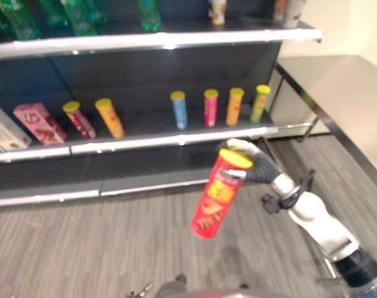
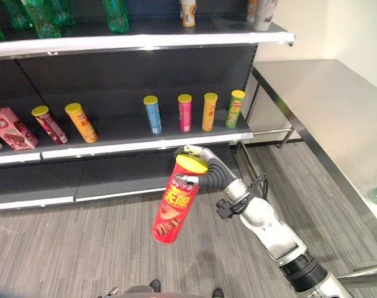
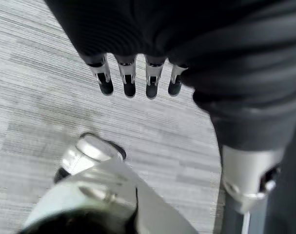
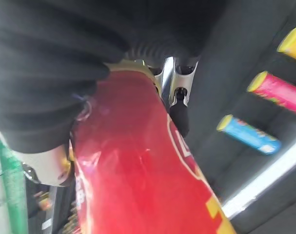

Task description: Put the goods on the table back onto the shelves and tidy them up.

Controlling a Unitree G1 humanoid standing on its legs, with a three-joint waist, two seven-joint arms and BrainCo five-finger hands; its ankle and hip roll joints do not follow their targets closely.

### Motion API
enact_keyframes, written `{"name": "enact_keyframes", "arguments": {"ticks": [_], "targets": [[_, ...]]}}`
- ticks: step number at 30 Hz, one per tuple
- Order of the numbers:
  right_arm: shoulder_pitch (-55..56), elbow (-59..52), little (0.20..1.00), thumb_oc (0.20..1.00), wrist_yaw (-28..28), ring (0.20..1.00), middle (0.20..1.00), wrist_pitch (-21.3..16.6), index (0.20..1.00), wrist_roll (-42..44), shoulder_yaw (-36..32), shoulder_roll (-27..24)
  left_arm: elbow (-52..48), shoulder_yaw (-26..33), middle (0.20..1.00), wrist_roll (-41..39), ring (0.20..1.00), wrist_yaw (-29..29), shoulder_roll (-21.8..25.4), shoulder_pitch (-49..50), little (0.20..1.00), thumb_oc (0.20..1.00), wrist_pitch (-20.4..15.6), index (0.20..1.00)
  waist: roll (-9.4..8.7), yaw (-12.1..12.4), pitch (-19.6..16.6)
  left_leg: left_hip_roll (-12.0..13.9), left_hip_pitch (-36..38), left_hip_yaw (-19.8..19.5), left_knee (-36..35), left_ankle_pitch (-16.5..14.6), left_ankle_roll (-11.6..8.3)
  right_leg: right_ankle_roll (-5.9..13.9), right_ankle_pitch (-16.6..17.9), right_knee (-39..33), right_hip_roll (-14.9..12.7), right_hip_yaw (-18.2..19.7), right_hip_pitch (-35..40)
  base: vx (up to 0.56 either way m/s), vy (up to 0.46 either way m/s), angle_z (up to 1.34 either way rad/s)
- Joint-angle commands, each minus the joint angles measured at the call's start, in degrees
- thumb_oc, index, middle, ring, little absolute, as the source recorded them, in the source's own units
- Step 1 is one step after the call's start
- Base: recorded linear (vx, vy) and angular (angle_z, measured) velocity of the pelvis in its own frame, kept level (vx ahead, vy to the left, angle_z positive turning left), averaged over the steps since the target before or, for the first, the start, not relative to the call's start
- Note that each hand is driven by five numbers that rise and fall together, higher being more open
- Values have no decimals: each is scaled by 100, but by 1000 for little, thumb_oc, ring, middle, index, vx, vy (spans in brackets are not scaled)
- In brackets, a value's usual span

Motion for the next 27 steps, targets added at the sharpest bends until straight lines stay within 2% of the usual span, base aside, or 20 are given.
{"name": "enact_keyframes", "arguments": {"ticks": [1,3,4,5,7,8,9,10,11,12,14,15,16,18,20,23,25,26,27], "targets": [[-327,-669,200,200,-331,200,200,-198,200,-156,-205,-189,52,-196,1000,10,1000,166,-5,-19,1000,1000,-163,1000,285,128,-243,877,116,-319,-2713,1340,-377,29,-825,615,252,372,537,134,502,-22],[-239,-684,200,200,-362,200,200,-187,200,-201,-277,-176,12,-262,1000,87,1000,211,-10,-43,1000,1000,-168,1000,372,138,-278,938,16,-347,-2713,1500,-447,127,-818,647,102,467,601,179,685,-26],[-103,-684,200,200,-309,200,200,-97,200,-398,-347,-140,152,-327,1000,331,1000,159,-31,-37,1000,1000,-97,1000,426,99,-415,994,174,-385,-2689,1524,-497,241,-734,690,-112,588,599,184,635,-25],[-97,-689,200,200,-308,200,200,-94,200,-400,-350,-139,154,-329,1000,332,1000,158,-29,-36,1000,1000,-98,1000,419,97,-412,985,179,-386,-2688,1522,-495,244,-734,682,-120,583,611,160,682,-41],[31,-589,200,200,-261,200,200,56,200,-632,-337,7,232,-338,1000,355,1000,106,-14,-86,1000,1000,-54,1000,370,92,-459,700,231,-285,-2220,1497,-427,360,-369,825,-529,642,594,62,543,-18],[92,-591,200,200,-235,200,200,90,200,-656,-319,120,184,-327,1000,456,1000,115,80,-90,1000,1000,-44,1000,307,124,-473,554,270,-215,-2105,1444,-369,352,-108,984,-653,649,487,62,733,0],[91,-384,200,200,-266,200,200,177,200,-624,-278,294,109,-404,1000,736,1000,139,281,-104,1000,1000,-33,1000,239,198,-504,333,397,-54,-2068,1291,-186,280,441,1302,-920,461,324,67,498,13],[93,-379,200,200,-268,200,200,175,200,-624,-274,300,109,-403,1000,736,1000,139,285,-99,1000,1000,-32,1000,215,195,-497,317,434,-45,-2074,1253,-190,277,398,1309,-942,450,358,57,511,3],[45,-241,200,200,-276,200,200,244,200,-644,-212,423,106,-417,1000,859,1000,131,382,-83,1000,1000,-9,1000,196,239,-485,206,555,37,-2076,1155,-72,219,640,1453,-1138,190,328,87,712,7],[-57,17,200,200,-242,200,200,292,200,-495,-39,632,316,-283,1000,1055,1000,158,534,47,1000,1000,111,1000,170,293,-405,-24,1071,263,-2128,913,167,19,831,1877,-1231,-546,169,59,723,-1],[-57,16,200,200,-242,200,200,292,200,-495,-42,631,317,-284,1000,1056,1000,158,533,46,1000,1000,110,1000,173,295,-419,-22,1053,264,-2133,927,170,19,850,1864,-1227,-544,153,54,386,-24],[40,6,200,200,-209,200,200,237,200,-381,-94,556,340,-310,1000,1151,1000,82,544,74,1000,1000,91,1000,183,221,-363,-154,1199,215,-2165,853,269,-97,125,1942,-440,-420,-105,82,282,-29],[51,9,200,200,-204,200,200,211,200,-367,-107,526,370,-310,1000,1182,1000,34,542,84,1000,1000,91,1000,163,200,-303,-221,1277,211,-2167,825,298,-123,-118,1828,-113,-439,-215,99,331,-6],[87,-2,200,200,-226,200,200,171,200,-357,-110,480,487,-307,1000,1217,1000,3,497,86,1000,1000,100,1000,102,156,-234,-354,1440,135,-2205,808,328,-113,-101,1414,355,-466,-404,86,143,12],[142,6,200,200,-239,200,200,145,200,-394,-119,428,595,-358,1000,1312,1000,-14,432,65,1000,1000,114,1000,13,48,-171,-541,1618,-25,-2269,767,378,-51,97,983,781,-287,-707,148,128,0],[286,120,200,200,-260,200,200,223,200,-451,-139,440,619,-542,1000,1470,1000,-16,291,-69,1000,1000,111,1000,-49,-136,-78,-750,1834,-367,-2260,617,435,41,449,622,1086,124,-952,186,85,45],[427,129,200,200,-279,200,200,297,200,-337,-178,506,547,-726,1000,1607,1000,1,246,-149,1000,1000,109,1000,-107,-222,-54,-843,1889,-521,-2140,476,455,23,519,443,1063,157,-870,222,-9,85],[481,200,200,200,-308,200,200,395,200,-424,-115,583,480,-819,1000,1751,1000,45,215,-117,1000,1000,119,1000,-150,-233,-108,-836,1951,-459,-2039,275,466,-54,532,298,1011,25,-650,214,-40,135],[481,202,200,200,-311,200,200,394,200,-427,-111,585,477,-818,1000,1752,1000,47,214,-113,1000,1000,120,1000,-146,-232,-104,-832,1958,-459,-2033,266,466,-55,536,286,1016,24,-635,249,-45,125]]}}
